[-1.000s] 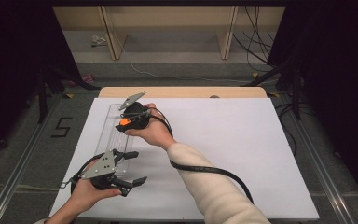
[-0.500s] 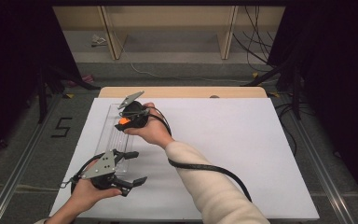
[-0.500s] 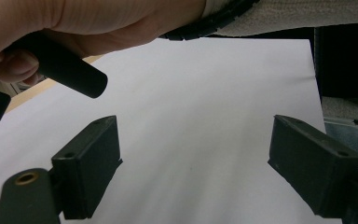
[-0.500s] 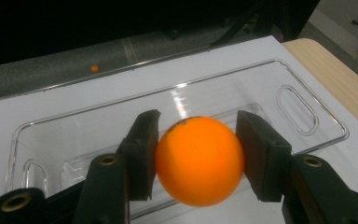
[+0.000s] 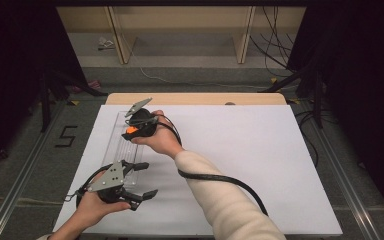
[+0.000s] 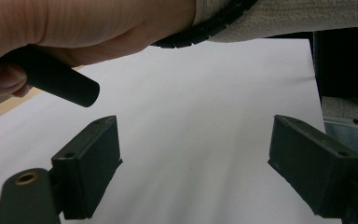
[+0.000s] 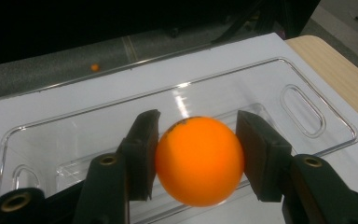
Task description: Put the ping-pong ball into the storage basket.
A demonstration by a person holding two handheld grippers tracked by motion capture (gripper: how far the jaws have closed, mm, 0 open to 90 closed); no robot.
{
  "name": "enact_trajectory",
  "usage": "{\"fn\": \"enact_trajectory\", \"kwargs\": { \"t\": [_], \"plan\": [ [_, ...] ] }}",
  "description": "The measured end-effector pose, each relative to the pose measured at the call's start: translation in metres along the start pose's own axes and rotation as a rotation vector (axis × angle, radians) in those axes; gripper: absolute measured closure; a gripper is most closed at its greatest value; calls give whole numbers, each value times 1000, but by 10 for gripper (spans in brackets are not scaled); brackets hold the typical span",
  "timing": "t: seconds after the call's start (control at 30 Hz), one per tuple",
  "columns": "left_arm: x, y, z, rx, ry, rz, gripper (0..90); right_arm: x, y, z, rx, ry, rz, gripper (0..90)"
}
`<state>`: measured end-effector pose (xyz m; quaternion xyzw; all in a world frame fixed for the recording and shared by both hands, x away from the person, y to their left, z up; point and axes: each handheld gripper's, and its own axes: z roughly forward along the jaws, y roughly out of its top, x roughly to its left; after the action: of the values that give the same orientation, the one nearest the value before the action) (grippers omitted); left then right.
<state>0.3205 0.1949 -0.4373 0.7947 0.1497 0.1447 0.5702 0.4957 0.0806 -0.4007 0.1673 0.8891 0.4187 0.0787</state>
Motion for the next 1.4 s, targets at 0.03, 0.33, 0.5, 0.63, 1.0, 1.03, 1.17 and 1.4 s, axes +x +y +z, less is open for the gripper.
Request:
{"fn": "enact_trajectory", "kwargs": {
  "t": [0.03,0.33,0.5,0.63,1.0,1.03,1.17,1.4],
  "plan": [
    [0,0,0,0,0,1,159,0,0,1,-3,1,1,513],
    [0,0,0,0,-2,1,159,-1,2,8,-2,0,4,513],
    [0,0,0,0,-2,1,160,-1,4,10,2,3,4,512],
    [0,0,0,1,-2,1,160,-2,4,13,7,3,-6,512],
    [0,0,0,1,-3,2,159,-2,4,17,20,2,-2,512],
    [0,0,0,1,-3,1,159,-2,4,17,18,2,-3,512],
    [0,0,0,1,-3,2,160,-2,5,19,22,5,-7,512],
    [0,0,0,1,-3,3,159,-1,6,22,24,7,-6,512]
  ]
}}
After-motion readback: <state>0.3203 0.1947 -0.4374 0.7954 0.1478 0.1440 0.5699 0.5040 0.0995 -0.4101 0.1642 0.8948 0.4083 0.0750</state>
